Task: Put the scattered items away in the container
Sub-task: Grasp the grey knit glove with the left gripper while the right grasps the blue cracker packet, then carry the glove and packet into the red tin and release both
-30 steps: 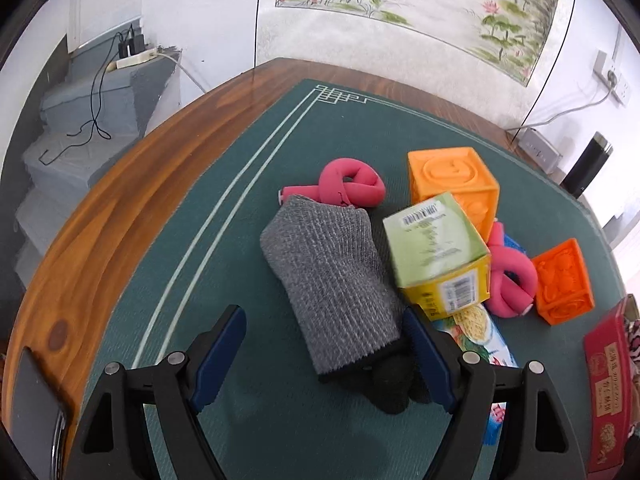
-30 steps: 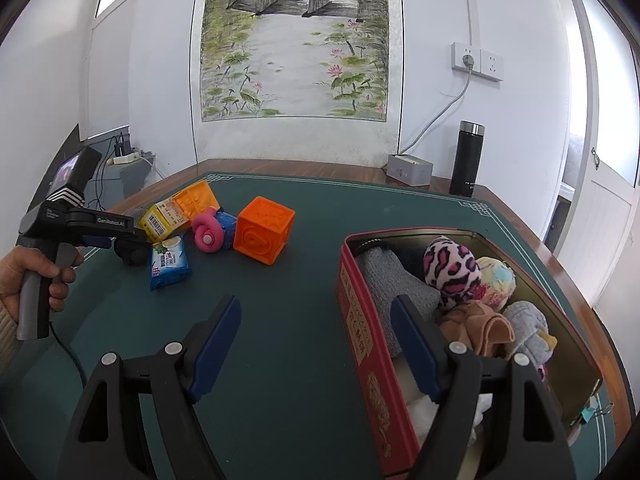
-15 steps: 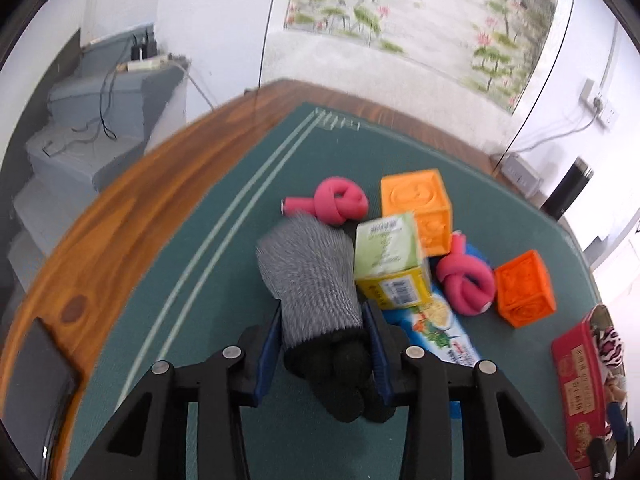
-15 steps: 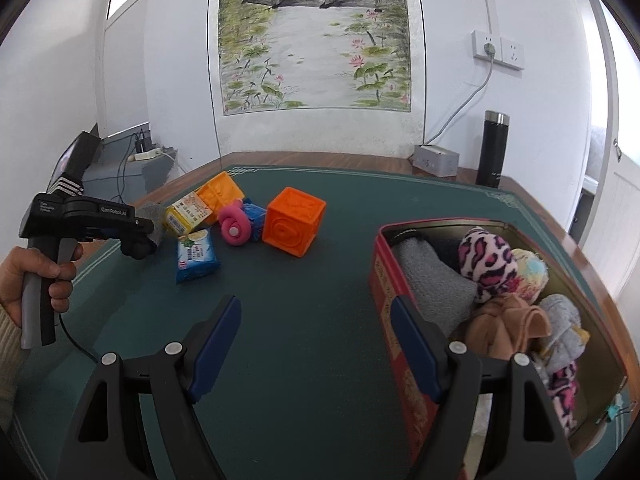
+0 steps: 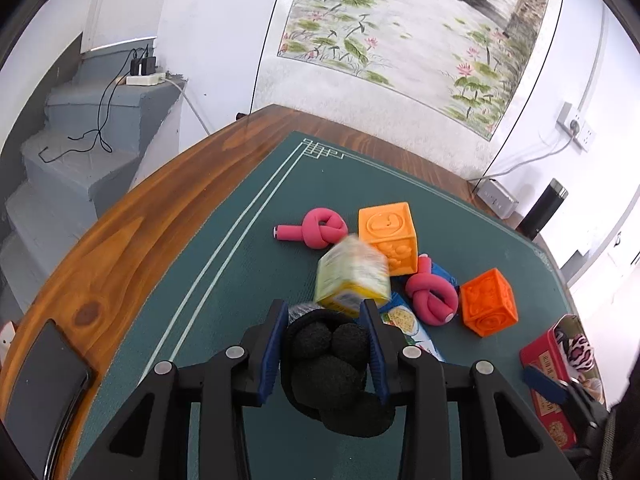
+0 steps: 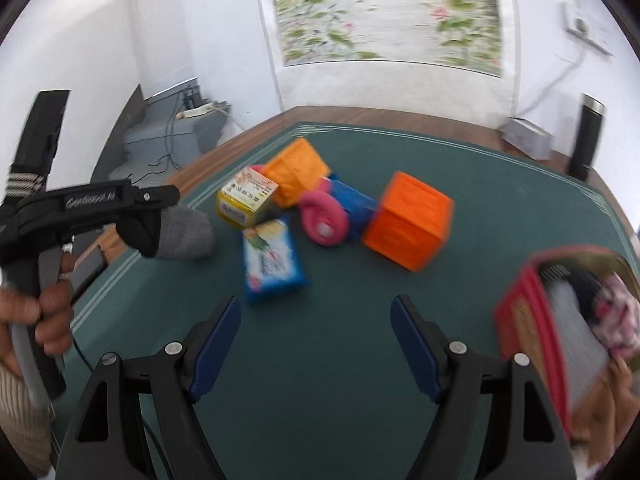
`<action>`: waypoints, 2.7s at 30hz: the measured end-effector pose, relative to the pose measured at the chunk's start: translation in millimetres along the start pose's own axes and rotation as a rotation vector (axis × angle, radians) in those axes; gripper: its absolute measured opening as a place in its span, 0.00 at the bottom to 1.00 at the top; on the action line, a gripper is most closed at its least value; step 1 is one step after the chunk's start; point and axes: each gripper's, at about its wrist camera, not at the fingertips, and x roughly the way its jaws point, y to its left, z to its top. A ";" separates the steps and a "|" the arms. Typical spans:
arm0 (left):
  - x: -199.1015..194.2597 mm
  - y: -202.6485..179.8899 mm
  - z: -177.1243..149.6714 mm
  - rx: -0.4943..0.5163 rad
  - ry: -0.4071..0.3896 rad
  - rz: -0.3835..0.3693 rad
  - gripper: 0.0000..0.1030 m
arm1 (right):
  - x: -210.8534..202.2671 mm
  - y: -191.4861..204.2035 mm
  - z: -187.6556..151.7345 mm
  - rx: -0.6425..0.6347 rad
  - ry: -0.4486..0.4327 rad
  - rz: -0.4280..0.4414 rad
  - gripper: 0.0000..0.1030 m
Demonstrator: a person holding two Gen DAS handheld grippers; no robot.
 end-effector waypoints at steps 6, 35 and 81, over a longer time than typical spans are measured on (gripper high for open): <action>-14.7 0.8 2.8 -0.004 -0.030 -0.037 0.36 | 46.1 21.5 17.2 -0.039 0.054 0.027 0.78; 16.6 11.1 -49.4 -0.083 0.195 -0.072 0.90 | 39.4 11.8 -1.2 -0.034 0.051 -0.135 0.51; -22.5 -156.1 -67.5 0.282 0.109 -0.236 0.47 | -135.3 -138.3 -61.2 0.322 -0.172 -0.263 0.60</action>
